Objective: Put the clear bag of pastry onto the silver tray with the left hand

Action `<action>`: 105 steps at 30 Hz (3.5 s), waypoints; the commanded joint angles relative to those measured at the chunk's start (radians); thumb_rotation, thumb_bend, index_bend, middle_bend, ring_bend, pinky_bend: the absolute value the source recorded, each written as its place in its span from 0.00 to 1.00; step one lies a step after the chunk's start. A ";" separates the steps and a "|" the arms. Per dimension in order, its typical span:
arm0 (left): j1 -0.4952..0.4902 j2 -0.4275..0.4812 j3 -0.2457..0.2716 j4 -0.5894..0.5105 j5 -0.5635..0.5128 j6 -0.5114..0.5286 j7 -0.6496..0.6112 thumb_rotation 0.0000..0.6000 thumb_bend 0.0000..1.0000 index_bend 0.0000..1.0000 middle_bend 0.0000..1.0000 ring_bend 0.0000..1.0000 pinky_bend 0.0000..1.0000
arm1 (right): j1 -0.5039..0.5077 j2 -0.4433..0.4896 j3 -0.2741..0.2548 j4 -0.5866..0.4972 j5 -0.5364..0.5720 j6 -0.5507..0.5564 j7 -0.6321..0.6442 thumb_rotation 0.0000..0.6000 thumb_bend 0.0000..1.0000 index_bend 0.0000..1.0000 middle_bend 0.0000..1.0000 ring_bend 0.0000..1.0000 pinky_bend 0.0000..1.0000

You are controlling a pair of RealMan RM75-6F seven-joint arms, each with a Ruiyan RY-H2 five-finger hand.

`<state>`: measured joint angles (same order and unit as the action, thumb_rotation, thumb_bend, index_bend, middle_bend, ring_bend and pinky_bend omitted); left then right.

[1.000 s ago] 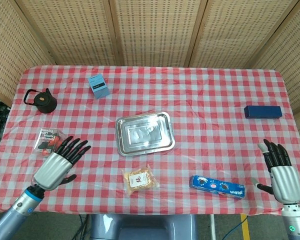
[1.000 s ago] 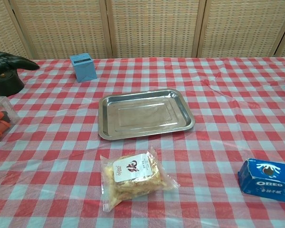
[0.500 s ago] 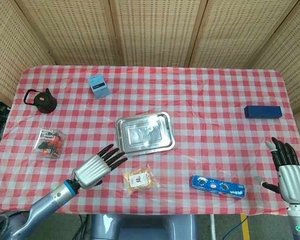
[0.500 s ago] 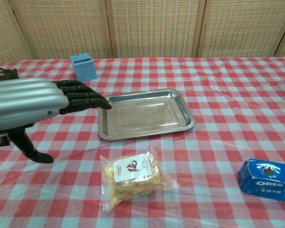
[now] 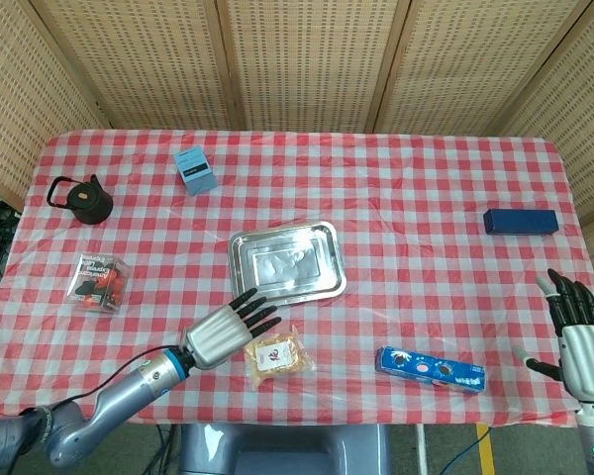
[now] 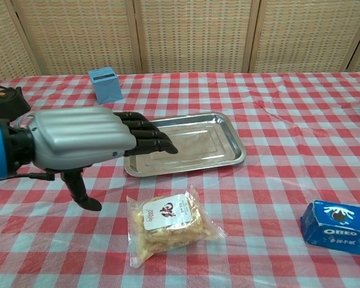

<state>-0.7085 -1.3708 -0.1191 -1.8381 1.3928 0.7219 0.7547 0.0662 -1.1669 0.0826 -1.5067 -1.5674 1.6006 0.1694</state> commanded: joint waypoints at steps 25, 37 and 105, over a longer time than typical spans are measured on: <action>-0.290 -0.229 0.092 0.101 -0.468 0.030 0.247 1.00 0.11 0.01 0.00 0.00 0.00 | -0.004 0.021 0.010 0.010 0.018 -0.010 0.080 1.00 0.06 0.04 0.00 0.00 0.00; -0.253 -0.250 0.122 0.156 -0.278 0.138 0.098 1.00 0.36 0.44 0.18 0.13 0.26 | -0.009 0.026 0.009 0.008 0.011 -0.001 0.093 1.00 0.06 0.04 0.00 0.00 0.00; -0.417 -0.316 -0.081 0.627 -0.380 0.107 -0.183 1.00 0.17 0.00 0.00 0.00 0.00 | 0.020 0.028 0.019 0.037 0.066 -0.097 0.150 1.00 0.06 0.04 0.00 0.00 0.00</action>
<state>-1.1447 -1.7076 -0.1976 -1.1786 1.0018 0.7983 0.5832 0.0862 -1.1389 0.1013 -1.4692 -1.5009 1.5035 0.3198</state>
